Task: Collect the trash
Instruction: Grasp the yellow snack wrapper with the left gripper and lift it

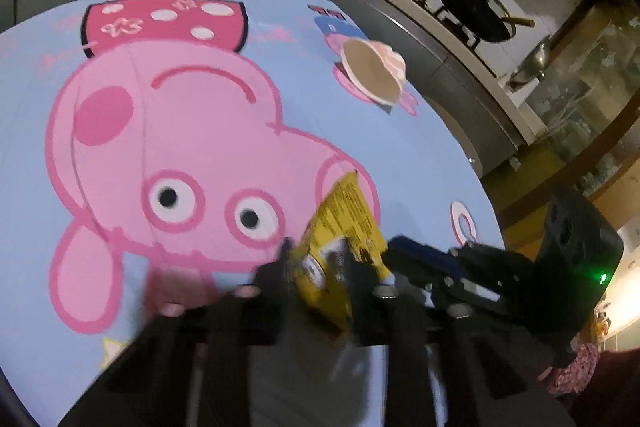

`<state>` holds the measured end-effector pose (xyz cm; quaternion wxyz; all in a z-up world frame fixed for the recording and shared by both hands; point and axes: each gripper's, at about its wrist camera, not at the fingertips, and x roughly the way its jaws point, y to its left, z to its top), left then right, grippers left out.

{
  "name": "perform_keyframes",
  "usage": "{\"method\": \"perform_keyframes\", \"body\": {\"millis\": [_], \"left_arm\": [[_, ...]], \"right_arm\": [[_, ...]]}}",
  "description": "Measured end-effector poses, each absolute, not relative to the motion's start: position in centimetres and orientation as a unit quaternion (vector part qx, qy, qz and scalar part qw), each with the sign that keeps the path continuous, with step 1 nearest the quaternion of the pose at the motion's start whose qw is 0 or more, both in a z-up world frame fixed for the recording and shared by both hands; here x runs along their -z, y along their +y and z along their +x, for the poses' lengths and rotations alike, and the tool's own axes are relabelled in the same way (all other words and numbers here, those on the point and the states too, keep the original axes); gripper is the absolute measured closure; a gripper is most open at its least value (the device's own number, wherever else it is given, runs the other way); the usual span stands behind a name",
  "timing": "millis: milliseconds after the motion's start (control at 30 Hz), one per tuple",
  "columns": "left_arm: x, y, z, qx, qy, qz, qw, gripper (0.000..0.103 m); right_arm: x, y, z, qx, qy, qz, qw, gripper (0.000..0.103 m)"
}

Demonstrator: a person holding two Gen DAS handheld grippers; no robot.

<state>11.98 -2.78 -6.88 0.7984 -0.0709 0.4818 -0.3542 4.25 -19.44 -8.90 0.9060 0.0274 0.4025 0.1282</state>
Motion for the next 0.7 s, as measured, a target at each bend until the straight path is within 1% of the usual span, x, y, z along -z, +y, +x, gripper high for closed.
{"method": "perform_keyframes", "body": {"millis": [67,100,133,167,200,233,267,300,333,533,700], "left_arm": [[6.8,-2.8,11.7,0.339,0.476,-0.059,0.809,0.098],[6.8,-2.7,11.7,0.335,0.477,-0.062,0.810,0.099],[6.9,-2.4,11.8,0.332,0.479,-0.070,0.810,0.100],[6.9,-2.2,11.8,0.327,0.479,-0.078,0.811,0.100],[6.9,-1.9,12.0,0.321,0.479,-0.085,0.813,0.101],[6.8,-1.6,12.1,0.316,0.478,-0.092,0.815,0.102],[6.7,-1.2,12.2,0.312,0.477,-0.101,0.815,0.102],[6.6,-0.9,12.2,0.311,0.476,-0.107,0.816,0.102],[6.4,-0.6,12.3,0.309,0.474,-0.114,0.816,0.102],[4.7,0.4,12.1,0.307,0.459,-0.139,0.822,0.102],[3.2,0.4,11.9,0.308,0.446,-0.148,0.827,0.102]], "right_arm": [[8.9,-19.7,4.3,-0.129,0.404,0.040,0.905,0.097],[8.9,-19.8,4.4,-0.130,0.406,0.045,0.904,0.097],[8.8,-19.9,4.5,-0.132,0.408,0.054,0.902,0.092],[8.6,-20.0,4.5,-0.131,0.407,0.057,0.902,0.090],[8.3,-20.2,4.5,-0.131,0.403,0.059,0.904,0.084],[7.9,-20.5,4.5,-0.130,0.395,0.061,0.908,0.075],[7.5,-20.8,4.5,-0.127,0.390,0.063,0.910,0.068],[6.9,-21.4,4.5,-0.122,0.379,0.069,0.915,0.053],[6.4,-22.1,4.7,-0.114,0.367,0.074,0.920,0.047],[3.9,-26.9,9.3,-0.024,0.330,0.070,0.941,0.047],[4.5,-27.9,14.2,0.009,0.353,0.044,0.935,0.047]]}}
